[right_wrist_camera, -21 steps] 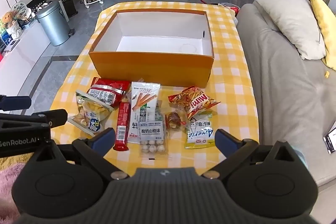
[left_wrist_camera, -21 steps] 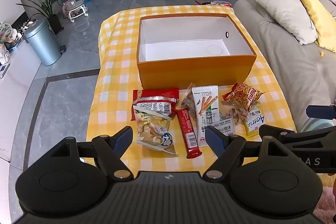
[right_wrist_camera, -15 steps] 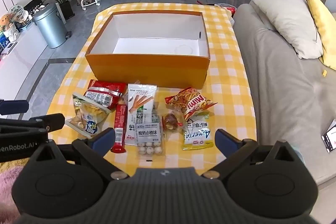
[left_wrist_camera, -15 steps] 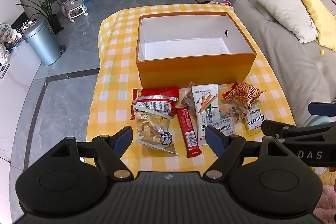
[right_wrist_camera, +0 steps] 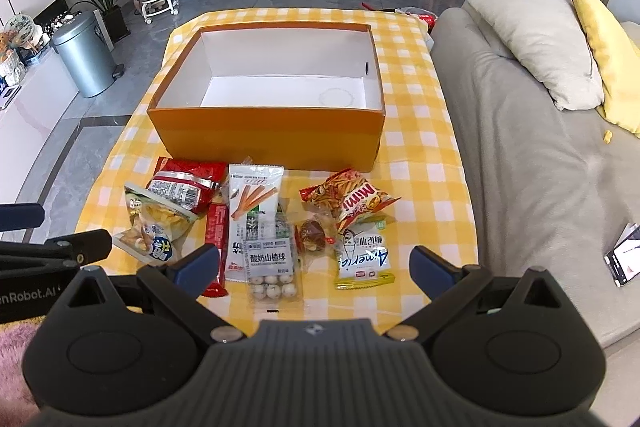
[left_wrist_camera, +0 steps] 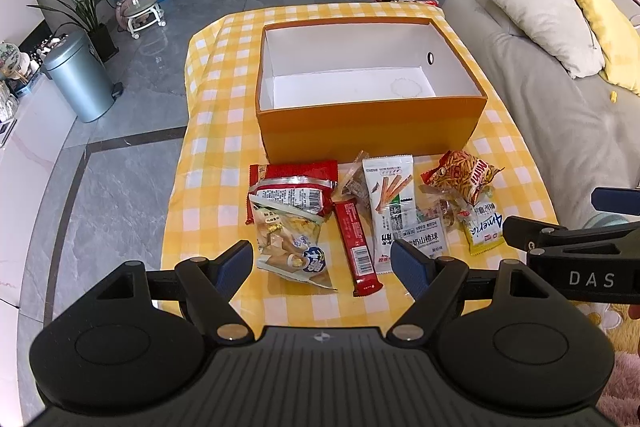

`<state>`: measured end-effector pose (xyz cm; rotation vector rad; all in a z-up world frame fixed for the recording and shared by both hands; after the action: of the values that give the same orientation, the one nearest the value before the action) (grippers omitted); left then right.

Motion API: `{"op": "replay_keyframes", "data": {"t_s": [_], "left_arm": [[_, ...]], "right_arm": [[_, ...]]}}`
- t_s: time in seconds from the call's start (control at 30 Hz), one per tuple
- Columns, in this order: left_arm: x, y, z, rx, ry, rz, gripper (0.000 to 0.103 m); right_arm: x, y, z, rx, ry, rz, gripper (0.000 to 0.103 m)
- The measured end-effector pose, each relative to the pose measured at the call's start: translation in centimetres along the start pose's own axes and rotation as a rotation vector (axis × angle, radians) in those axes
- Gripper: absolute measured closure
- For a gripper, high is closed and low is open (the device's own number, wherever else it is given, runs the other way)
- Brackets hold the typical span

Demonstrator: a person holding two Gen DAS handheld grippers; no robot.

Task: Organize snacks
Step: 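Move both tools toward the snack packets in front of the box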

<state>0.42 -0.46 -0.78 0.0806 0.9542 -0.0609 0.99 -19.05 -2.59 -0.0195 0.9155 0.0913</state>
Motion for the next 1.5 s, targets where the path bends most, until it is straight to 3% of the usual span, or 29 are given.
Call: {"op": "replay_keyframes", "data": {"t_s": [0.37, 0.53, 1.07, 1.3, 1.37, 1.5], "left_arm": [[0.2, -0.3, -0.2, 0.001, 0.004, -0.002, 0.011], [0.4, 0.0, -0.3, -0.008, 0.009, -0.001, 0.011], [0.9, 0.4, -0.4, -0.02, 0.025, -0.005, 0.011], [1.7, 1.3, -0.3, -0.062, 0.024, -0.058, 0.017], [2.1, 1.6, -0.1, -0.06, 0.017, -0.079, 0.02], [3.7, 2.0, 0.4, -0.038, 0.004, -0.1, 0.023]], "right_arm": [[-0.1, 0.1, 0.2, -0.011, -0.023, -0.012, 0.005], [0.2, 0.3, 0.1, -0.017, 0.025, -0.009, 0.005], [0.6, 0.3, 0.1, -0.019, 0.034, -0.022, 0.005], [1.5, -0.5, -0.1, 0.026, 0.031, 0.102, 0.006], [2.0, -1.1, -0.2, 0.053, 0.025, 0.125, 0.008], [3.8, -1.8, -0.2, 0.043, 0.03, 0.148, 0.03]]}}
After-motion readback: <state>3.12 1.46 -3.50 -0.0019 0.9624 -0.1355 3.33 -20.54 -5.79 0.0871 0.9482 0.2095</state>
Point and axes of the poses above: each gripper's, at about its wrist camera, not at the fingertips, and x roughly the way its jaws point, y to its left, z to its top, the point moved 1 cm from there along x, roughly the way its jaws point, and after that the axes turned 4 degrees about -y, right-handed, at the moved point
